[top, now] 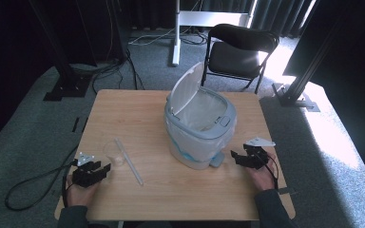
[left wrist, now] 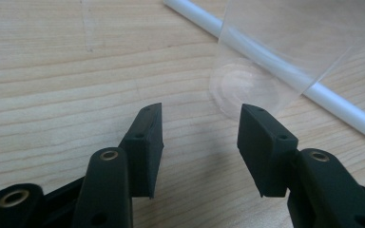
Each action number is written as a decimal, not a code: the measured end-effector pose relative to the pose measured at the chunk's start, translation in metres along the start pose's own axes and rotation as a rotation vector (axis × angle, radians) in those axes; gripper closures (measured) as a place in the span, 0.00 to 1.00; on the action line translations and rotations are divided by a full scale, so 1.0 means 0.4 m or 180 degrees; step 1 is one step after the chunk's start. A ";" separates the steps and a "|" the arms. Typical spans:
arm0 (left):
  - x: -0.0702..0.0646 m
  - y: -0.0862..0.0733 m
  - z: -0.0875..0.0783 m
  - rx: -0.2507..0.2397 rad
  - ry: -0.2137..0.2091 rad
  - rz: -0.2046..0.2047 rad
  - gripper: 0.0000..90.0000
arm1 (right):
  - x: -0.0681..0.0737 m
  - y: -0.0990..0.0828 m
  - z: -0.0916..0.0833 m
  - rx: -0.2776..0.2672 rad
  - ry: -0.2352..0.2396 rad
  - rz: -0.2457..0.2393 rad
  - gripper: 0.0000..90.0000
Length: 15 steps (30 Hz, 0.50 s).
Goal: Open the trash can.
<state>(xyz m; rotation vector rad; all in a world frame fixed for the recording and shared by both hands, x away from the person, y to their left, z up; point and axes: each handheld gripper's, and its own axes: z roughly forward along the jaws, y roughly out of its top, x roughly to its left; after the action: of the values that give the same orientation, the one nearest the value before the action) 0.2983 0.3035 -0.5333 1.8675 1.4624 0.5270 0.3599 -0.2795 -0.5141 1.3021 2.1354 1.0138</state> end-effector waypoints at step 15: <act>-0.006 0.007 -0.012 -0.0135 0.0017 0.0021 0.57 | 0.001 -0.052 0.064 0.0145 -0.0161 -0.0067 0.35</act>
<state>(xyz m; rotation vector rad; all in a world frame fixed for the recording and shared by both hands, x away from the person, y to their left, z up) 0.2961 0.3022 -0.5279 1.8399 1.4380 0.5624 0.3653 -0.2761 -0.5465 1.3096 2.1413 0.9190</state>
